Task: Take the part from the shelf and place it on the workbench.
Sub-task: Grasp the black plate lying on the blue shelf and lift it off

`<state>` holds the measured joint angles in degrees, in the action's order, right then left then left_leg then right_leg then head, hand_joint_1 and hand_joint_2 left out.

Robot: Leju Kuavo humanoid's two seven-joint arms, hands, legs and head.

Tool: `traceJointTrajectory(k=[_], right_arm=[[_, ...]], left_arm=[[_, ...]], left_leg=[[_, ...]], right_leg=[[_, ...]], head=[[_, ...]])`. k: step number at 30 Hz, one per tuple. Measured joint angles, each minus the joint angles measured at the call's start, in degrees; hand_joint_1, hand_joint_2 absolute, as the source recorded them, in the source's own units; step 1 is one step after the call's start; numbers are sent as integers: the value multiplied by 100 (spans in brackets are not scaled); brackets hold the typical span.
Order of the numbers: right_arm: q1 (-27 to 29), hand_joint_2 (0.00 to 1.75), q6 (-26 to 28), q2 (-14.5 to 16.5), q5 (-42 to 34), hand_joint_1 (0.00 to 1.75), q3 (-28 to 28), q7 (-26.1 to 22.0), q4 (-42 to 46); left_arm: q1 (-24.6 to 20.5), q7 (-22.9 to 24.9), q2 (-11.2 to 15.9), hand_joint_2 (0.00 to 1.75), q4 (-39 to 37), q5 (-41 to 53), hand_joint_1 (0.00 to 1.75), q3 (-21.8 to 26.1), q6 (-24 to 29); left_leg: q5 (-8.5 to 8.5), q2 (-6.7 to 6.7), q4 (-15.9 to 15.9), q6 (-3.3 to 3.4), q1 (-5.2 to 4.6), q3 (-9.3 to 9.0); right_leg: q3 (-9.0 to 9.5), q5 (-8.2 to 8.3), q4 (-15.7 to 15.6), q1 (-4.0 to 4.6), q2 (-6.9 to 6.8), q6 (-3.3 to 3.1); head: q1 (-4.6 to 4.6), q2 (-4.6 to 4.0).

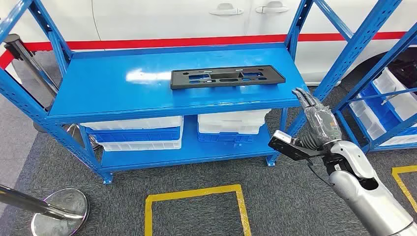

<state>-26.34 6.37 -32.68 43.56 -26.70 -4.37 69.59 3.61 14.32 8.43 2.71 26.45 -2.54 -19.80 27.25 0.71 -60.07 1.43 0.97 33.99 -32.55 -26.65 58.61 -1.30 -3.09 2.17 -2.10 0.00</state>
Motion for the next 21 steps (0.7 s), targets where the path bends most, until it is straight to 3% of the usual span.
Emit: traceJointTrajectory(k=[12, 16, 21], right_arm=[[-17, 175, -20, 80, 9, 0, -114, -10, -63], [-16, 0, -41, 143, 15, 0, -179, -13, -42], [-13, 0, -59, 234, 17, 0, -266, -13, 35]], left_arm=[[0, 0, -1, 0, 0, -25, 0, -33, -15], [0, -4, -1, 0, 0, -66, 0, -37, -17], [0, -30, 2, 0, 0, -72, 0, -69, -17]], left_leg=[[-8, 1, 0, -8, 2, 2], [-10, 1, 0, -11, 2, 2], [-7, 2, -15, -5, -35, 14]], right_leg=[[-7, -1, 12, 0, 1, -2], [-8, -1, 13, 0, 1, -2], [-12, 10, -1, -10, 0, 13]], head=[[0, 0], [0, 1], [0, 0]])
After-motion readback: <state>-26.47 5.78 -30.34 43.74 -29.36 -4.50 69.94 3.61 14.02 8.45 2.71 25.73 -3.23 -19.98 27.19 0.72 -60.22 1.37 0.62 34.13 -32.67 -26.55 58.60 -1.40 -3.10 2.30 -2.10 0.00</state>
